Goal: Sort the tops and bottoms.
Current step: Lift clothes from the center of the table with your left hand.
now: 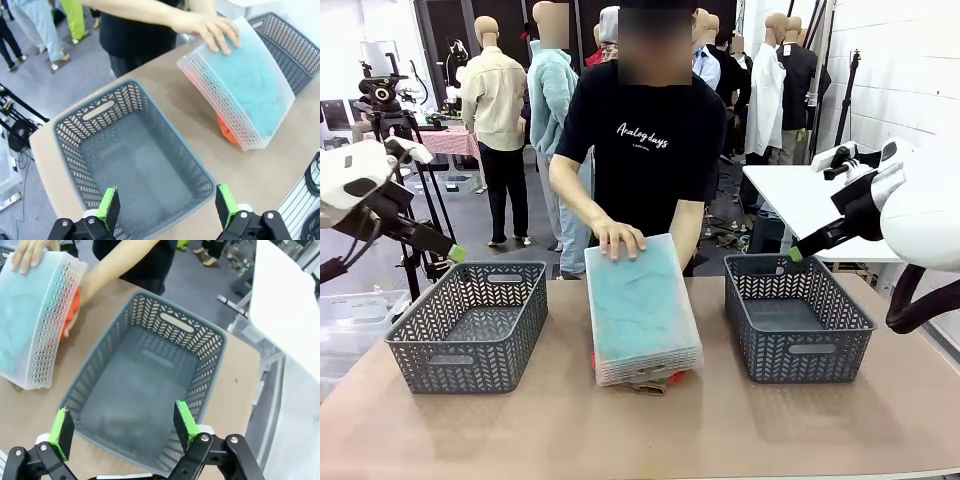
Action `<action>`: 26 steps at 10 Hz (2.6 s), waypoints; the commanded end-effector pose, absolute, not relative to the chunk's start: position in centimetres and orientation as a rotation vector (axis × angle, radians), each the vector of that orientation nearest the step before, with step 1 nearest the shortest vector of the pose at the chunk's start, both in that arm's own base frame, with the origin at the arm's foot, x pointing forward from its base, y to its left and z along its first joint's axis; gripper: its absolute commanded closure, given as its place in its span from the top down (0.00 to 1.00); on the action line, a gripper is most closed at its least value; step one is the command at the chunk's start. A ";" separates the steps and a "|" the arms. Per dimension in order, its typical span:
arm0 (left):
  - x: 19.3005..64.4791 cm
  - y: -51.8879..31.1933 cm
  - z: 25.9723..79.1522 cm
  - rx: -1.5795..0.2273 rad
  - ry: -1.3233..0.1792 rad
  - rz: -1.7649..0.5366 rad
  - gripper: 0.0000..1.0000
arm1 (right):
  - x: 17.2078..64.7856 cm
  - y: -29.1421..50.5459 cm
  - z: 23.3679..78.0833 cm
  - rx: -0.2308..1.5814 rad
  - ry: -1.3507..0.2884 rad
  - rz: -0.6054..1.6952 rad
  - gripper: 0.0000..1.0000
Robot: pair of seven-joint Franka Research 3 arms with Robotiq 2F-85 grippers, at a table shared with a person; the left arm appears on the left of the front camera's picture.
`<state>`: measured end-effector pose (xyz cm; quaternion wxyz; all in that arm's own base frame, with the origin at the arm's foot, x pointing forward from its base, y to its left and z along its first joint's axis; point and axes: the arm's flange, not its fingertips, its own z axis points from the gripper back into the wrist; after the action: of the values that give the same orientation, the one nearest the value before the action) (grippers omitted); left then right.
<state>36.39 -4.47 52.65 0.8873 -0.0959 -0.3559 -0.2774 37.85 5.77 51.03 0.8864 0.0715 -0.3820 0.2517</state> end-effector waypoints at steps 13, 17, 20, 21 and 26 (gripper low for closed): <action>36.6 -5.0 51.9 -0.198 -0.714 -0.593 1.00 | 37.2 3.8 51.9 0.131 -0.786 0.495 1.00; 36.6 -5.0 51.9 -0.198 -0.714 -0.593 1.00 | 37.2 3.8 51.9 0.131 -0.786 0.495 1.00; 36.6 -5.0 51.9 -0.198 -0.714 -0.593 1.00 | 37.2 3.8 51.9 0.131 -0.786 0.495 1.00; 36.6 -5.0 51.9 -0.198 -0.714 -0.593 1.00 | 37.2 3.8 51.9 0.131 -0.786 0.495 1.00; 36.6 -5.0 51.9 -0.198 -0.714 -0.593 1.00 | 37.2 3.8 51.9 0.131 -0.786 0.495 1.00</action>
<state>36.59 -5.25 51.95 0.8909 -0.0924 -0.3426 -0.2835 37.08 3.83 51.97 0.8942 0.0594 -0.3752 0.2368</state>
